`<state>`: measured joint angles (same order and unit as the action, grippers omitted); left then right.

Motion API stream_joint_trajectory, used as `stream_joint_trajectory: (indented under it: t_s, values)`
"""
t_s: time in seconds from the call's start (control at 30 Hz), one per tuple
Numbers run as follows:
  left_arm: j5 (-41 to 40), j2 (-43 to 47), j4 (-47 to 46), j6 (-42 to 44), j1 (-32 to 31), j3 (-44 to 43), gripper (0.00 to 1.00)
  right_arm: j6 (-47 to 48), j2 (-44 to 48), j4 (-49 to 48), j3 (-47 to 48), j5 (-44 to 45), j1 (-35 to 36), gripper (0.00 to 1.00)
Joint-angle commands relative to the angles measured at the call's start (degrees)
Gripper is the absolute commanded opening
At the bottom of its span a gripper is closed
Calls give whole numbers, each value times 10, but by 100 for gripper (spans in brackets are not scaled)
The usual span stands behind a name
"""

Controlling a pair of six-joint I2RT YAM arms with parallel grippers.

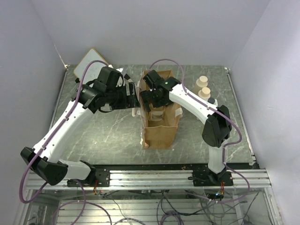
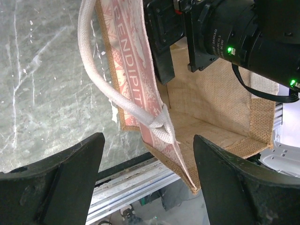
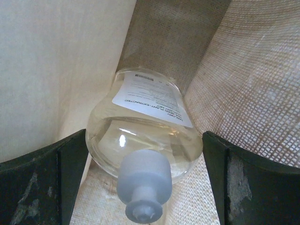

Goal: Take the personal care products out of the canvas bag

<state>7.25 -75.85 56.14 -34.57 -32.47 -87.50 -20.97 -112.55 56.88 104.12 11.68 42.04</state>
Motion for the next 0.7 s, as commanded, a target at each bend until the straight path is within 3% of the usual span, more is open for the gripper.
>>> stream_joint_trajectory:
  t_s: [0.0, 0.43, 0.67]
  values:
    - [-15, 24, 0, -6, 6, -8, 88, 60, 34, 10, 55, -35, -9, 100]
    - [-39, 3, 28, 18, 7, -52, 87, 157, 66, -44, 20, -141, -61, 100]
    - [-48, -24, 39, 45, 11, -76, 88, 321, 107, -106, -38, -234, -67, 96]
